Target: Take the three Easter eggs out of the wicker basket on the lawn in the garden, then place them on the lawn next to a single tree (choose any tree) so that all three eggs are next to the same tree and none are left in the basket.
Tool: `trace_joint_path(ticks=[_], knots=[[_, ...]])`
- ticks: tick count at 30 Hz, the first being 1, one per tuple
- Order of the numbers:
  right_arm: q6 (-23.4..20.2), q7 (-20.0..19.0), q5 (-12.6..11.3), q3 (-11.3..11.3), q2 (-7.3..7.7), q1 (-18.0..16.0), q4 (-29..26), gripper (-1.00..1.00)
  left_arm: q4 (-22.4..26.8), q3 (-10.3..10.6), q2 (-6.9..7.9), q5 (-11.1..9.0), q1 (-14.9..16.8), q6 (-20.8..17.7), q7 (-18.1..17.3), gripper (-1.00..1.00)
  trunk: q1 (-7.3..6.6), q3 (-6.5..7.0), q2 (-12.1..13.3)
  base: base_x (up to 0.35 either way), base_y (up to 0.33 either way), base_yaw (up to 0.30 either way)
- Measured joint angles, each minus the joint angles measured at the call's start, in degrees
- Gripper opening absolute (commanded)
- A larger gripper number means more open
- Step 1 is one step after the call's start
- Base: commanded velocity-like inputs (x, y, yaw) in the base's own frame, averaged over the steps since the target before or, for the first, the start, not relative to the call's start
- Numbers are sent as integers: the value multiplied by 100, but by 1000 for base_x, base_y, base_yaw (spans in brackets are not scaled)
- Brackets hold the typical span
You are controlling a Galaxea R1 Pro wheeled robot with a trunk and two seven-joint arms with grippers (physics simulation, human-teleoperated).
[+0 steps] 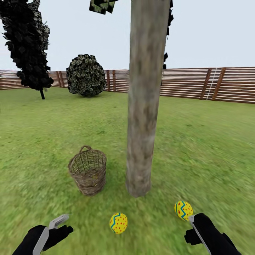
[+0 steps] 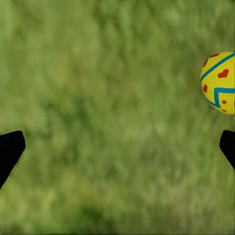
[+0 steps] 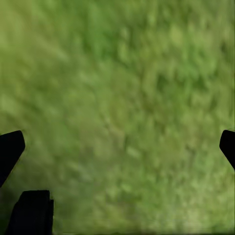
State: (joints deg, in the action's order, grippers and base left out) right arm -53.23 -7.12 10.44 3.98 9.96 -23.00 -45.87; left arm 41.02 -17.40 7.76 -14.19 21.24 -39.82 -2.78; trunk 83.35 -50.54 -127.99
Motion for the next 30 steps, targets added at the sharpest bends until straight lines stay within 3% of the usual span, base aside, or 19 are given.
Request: trace_joint_path(ticks=[23, 30], knots=[[6, 9, 2, 8, -69, 0, 2, 100, 1, 0, 25, -1, 0, 0, 0, 100, -505, 413, 923, -96, 323, 0], [7, 9, 1, 7, -69, 0, 4, 100, 11, -8, 113, -3, 0, -27, -17, 100, -506, 413, 924, -96, 323, 0]])
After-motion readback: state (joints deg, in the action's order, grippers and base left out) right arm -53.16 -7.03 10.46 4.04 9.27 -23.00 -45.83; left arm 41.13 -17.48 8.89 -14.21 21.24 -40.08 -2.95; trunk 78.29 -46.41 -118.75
